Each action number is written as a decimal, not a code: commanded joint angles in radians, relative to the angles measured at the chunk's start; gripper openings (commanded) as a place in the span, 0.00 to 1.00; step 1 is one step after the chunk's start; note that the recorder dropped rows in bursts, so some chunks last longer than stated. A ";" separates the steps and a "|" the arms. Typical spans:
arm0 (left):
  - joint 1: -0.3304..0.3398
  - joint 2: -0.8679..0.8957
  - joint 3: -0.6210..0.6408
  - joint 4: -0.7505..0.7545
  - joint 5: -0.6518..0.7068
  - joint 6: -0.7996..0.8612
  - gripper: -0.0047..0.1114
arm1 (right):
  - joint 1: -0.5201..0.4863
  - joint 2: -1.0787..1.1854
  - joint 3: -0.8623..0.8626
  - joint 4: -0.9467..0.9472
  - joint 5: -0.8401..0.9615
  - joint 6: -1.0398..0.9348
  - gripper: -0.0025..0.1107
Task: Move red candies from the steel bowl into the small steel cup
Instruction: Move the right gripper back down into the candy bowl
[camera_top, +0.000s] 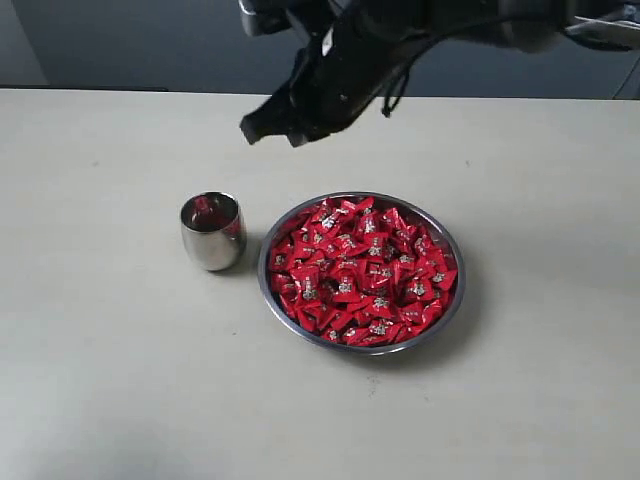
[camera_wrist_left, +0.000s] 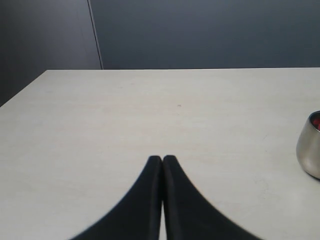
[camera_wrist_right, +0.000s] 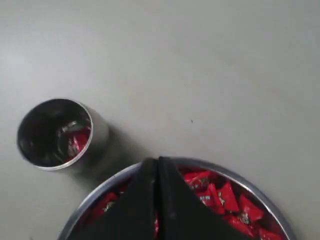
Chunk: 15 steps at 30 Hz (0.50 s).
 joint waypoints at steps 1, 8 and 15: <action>0.001 -0.004 0.004 0.001 -0.002 -0.003 0.04 | -0.028 -0.162 0.300 0.003 -0.156 0.027 0.02; 0.001 -0.004 0.004 0.001 -0.002 -0.003 0.04 | -0.026 -0.170 0.454 0.105 -0.148 0.001 0.02; 0.001 -0.004 0.004 0.001 -0.002 -0.003 0.04 | -0.020 -0.113 0.454 0.312 -0.090 -0.141 0.19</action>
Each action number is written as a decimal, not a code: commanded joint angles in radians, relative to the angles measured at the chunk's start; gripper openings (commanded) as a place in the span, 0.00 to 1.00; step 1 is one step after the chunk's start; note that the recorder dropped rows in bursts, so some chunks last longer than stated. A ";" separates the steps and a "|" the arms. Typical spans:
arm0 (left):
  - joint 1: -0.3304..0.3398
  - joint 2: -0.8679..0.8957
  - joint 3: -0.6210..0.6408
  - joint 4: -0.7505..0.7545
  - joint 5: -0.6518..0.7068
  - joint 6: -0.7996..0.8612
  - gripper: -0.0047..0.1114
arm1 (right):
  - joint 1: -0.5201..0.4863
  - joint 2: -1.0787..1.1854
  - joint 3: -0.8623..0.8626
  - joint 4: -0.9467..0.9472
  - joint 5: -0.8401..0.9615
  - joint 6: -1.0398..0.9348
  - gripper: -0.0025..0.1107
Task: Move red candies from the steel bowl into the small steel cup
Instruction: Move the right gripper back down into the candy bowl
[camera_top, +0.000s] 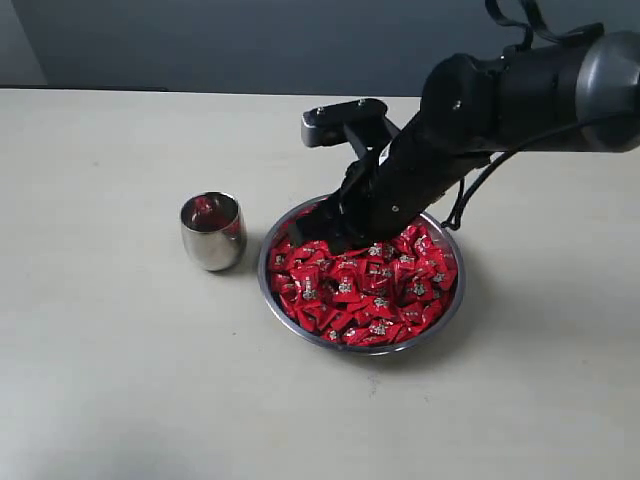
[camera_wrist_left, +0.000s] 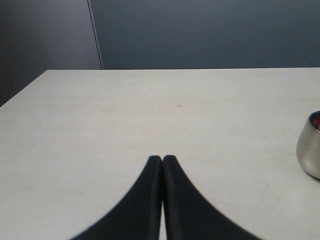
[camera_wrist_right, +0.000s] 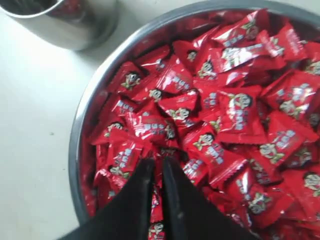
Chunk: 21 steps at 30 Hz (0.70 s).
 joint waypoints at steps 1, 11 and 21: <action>0.001 -0.004 0.004 0.001 -0.002 -0.003 0.04 | 0.000 0.026 0.004 0.079 0.039 -0.051 0.22; 0.001 -0.004 0.004 0.001 -0.002 -0.003 0.04 | 0.000 0.033 0.004 0.146 0.054 -0.057 0.39; 0.001 -0.004 0.004 0.001 -0.002 -0.003 0.04 | 0.004 0.059 0.004 0.168 0.046 -0.057 0.44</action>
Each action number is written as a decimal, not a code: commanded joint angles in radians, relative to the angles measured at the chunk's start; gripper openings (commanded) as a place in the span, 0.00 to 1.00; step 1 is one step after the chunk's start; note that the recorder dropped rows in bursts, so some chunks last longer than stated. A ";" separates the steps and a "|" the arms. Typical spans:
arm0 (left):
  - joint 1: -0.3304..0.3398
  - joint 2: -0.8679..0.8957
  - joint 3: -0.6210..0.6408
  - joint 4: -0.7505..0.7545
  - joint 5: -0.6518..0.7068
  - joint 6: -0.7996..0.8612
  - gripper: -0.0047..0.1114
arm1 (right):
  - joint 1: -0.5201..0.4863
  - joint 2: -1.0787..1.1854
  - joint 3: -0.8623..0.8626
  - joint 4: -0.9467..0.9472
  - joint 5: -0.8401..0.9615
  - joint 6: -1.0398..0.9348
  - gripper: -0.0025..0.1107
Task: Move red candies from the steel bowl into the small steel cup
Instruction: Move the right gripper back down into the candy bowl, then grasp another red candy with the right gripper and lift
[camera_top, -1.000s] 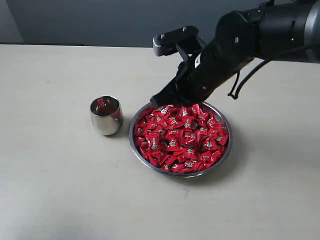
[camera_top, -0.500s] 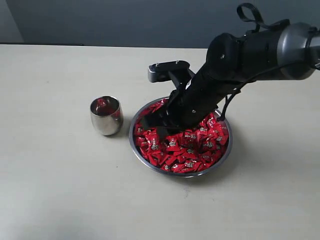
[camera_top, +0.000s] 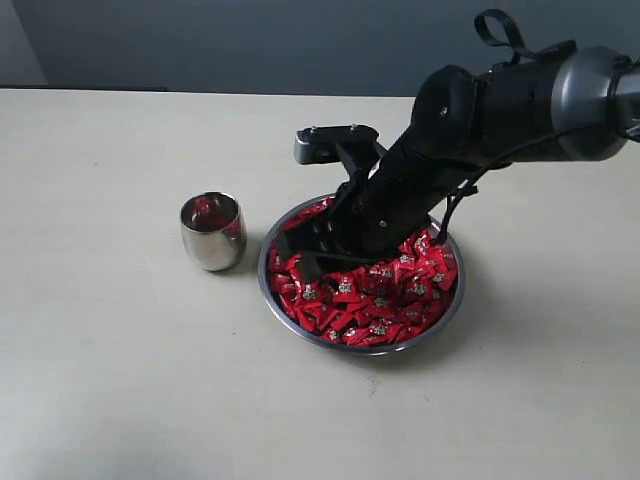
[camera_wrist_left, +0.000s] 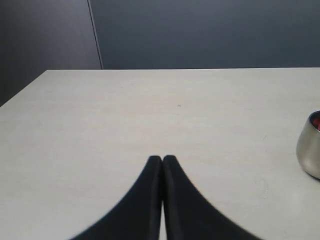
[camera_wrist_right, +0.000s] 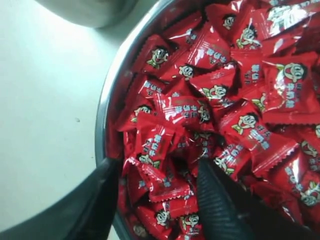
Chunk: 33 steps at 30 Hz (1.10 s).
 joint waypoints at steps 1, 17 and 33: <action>0.001 -0.004 0.004 0.001 -0.002 -0.003 0.04 | 0.007 0.024 0.004 0.021 -0.011 -0.011 0.44; 0.001 -0.004 0.004 0.001 -0.002 -0.003 0.04 | 0.048 0.074 -0.043 0.017 -0.071 -0.011 0.44; 0.001 -0.004 0.004 0.001 -0.002 -0.003 0.04 | 0.051 0.099 -0.043 -0.064 -0.070 0.042 0.44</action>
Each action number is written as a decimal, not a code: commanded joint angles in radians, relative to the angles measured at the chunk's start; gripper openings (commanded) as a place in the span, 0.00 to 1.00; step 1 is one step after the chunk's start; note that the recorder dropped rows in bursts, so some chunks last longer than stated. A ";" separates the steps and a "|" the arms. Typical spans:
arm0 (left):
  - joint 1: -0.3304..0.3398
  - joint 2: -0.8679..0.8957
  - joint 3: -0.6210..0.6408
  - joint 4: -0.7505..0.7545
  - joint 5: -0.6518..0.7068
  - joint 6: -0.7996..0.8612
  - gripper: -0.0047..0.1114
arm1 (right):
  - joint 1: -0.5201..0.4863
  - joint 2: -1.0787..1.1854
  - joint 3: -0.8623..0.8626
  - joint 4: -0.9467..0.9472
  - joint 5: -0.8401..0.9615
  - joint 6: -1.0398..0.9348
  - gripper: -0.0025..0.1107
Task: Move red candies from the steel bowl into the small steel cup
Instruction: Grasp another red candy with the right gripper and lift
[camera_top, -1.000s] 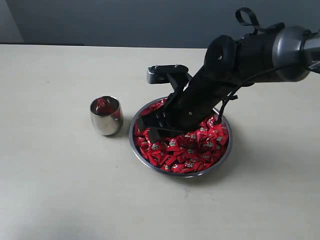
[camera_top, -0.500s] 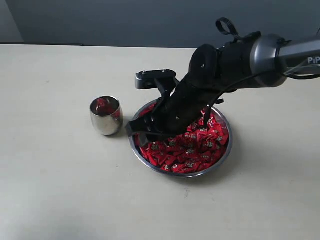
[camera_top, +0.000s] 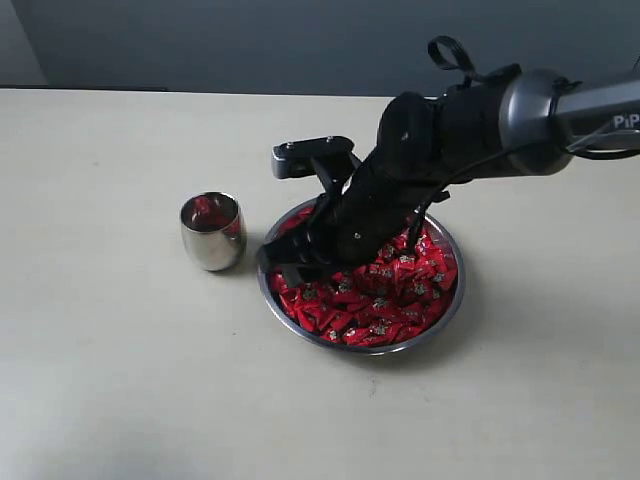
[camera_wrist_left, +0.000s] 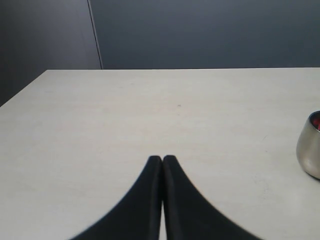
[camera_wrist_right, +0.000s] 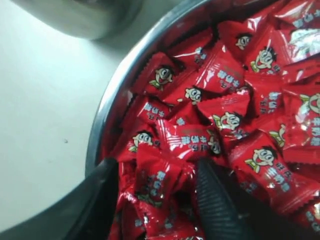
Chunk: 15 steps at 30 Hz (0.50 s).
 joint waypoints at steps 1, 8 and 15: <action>0.001 -0.004 0.004 0.001 -0.002 -0.003 0.04 | 0.003 0.024 -0.006 -0.002 0.007 0.010 0.44; 0.001 -0.004 0.004 0.001 -0.002 -0.003 0.04 | 0.010 0.035 -0.006 0.008 -0.004 0.010 0.44; 0.001 -0.004 0.004 0.001 -0.002 -0.003 0.04 | 0.012 0.045 -0.006 0.005 -0.003 0.010 0.27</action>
